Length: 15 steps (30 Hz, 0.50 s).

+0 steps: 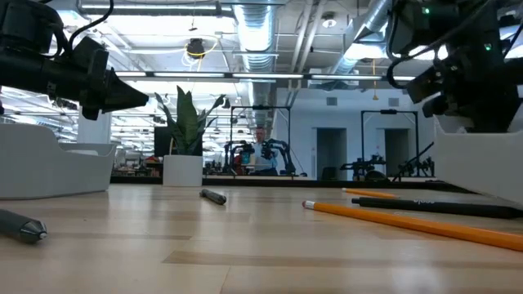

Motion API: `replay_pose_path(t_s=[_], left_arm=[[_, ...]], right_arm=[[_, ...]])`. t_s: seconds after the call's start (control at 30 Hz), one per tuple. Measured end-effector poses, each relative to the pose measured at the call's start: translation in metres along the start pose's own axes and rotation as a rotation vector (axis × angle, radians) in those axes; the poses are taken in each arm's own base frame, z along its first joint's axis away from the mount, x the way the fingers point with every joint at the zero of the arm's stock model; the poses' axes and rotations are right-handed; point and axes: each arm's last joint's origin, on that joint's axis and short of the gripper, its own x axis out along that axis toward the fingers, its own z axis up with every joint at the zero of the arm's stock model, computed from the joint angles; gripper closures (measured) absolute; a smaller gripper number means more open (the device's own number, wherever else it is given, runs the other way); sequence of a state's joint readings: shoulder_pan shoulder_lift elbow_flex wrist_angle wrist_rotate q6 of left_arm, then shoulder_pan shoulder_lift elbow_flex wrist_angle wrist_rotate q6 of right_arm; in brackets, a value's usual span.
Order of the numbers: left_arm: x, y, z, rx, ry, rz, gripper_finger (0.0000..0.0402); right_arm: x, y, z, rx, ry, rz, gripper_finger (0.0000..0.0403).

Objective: Sort pens & pencils
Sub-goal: Move the right gray bin to the middle of the table

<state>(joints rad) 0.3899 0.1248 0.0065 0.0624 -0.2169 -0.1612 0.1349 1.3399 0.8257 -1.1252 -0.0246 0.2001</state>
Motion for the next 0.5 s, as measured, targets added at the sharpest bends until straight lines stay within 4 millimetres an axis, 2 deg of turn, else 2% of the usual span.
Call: replay_pose_path(t_s=[0.27,0.5], left_arm=[[0.000,0.000,0.000,0.000,0.000,0.000,0.0323],[0.000,0.000,0.000,0.000,0.000,0.000,0.0323]], right_arm=[[-0.035,0.002,0.015,0.006,-0.108,0.001,0.0378],[-0.070,-0.016,0.028,0.038,-0.209,-0.093,0.0382]])
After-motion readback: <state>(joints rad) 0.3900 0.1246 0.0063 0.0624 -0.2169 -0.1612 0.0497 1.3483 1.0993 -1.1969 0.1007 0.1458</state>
